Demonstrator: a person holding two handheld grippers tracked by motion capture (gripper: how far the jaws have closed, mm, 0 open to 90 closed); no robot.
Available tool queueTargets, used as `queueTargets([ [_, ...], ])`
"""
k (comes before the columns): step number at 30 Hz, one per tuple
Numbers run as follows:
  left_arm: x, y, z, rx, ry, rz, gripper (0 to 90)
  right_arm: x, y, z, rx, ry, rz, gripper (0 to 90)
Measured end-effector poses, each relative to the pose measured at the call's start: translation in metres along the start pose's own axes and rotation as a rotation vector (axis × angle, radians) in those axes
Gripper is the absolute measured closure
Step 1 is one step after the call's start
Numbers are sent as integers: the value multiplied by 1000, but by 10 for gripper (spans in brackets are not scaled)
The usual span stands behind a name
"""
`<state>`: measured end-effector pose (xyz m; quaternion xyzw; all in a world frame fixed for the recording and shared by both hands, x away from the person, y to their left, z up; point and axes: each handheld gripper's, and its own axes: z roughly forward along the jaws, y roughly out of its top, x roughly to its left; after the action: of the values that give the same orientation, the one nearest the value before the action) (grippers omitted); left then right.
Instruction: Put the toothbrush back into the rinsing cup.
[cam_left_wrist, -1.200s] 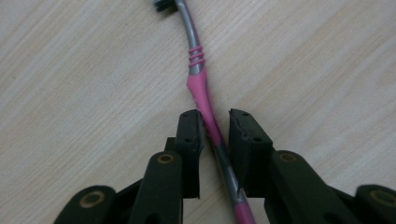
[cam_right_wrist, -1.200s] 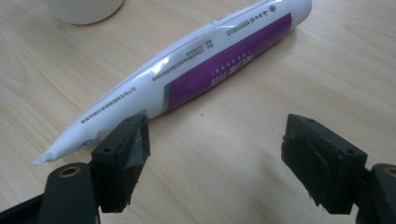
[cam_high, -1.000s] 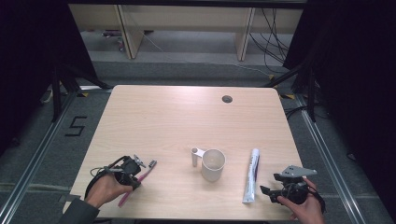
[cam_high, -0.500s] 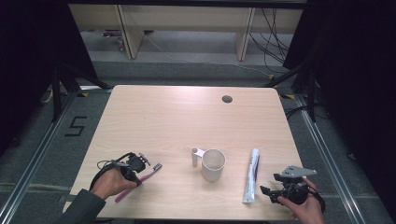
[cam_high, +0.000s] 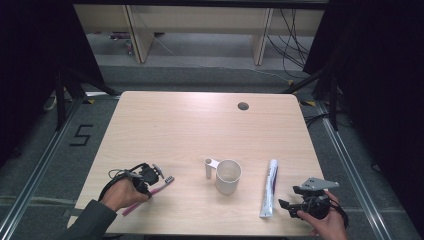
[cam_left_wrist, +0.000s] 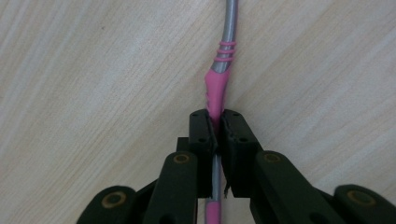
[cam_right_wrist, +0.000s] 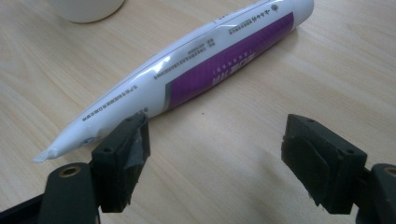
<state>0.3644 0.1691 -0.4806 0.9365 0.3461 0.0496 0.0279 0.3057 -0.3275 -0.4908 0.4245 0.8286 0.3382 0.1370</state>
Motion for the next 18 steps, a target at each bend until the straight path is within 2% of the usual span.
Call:
queueTargets([
  [1, 0, 0, 0, 0, 0, 0, 825, 0, 0, 0, 0, 0, 0, 242],
  [3, -1, 1, 0, 9, 10, 35, 824, 0, 0, 0, 8, 0, 5, 242],
  [8, 0, 1, 0, 11, 1, 47, 826, 0, 0, 0, 7, 1, 8, 242],
  [9, 1, 1, -1, 10, 1, 61, 827, 0, 0, 0, 6, 11, 14, 242],
  [10, 1, 0, -1, 8, -4, 64, 827, 0, 0, 0, -4, 2, 3, 242],
  [11, 1, -1, -1, -4, 2, 67, 827, 0, 0, 0, 1, 6, 11, 242],
  [13, 1, -2, -2, -12, -4, 63, 827, -1, 0, 1, -5, 9, -8, 242],
  [15, 4, -4, -5, -44, 7, 62, 827, 0, 0, 0, -1, 7, 15, 243],
  [16, 5, -5, -7, -54, -1, 54, 828, 1, 0, 0, 3, 9, 24, 243],
  [17, 6, -5, -9, -71, 1, 51, 828, 0, 0, 0, -2, 7, 13, 243],
  [18, 7, -6, -11, -87, -2, 42, 828, 0, 0, 0, 2, 3, 22, 243],
])
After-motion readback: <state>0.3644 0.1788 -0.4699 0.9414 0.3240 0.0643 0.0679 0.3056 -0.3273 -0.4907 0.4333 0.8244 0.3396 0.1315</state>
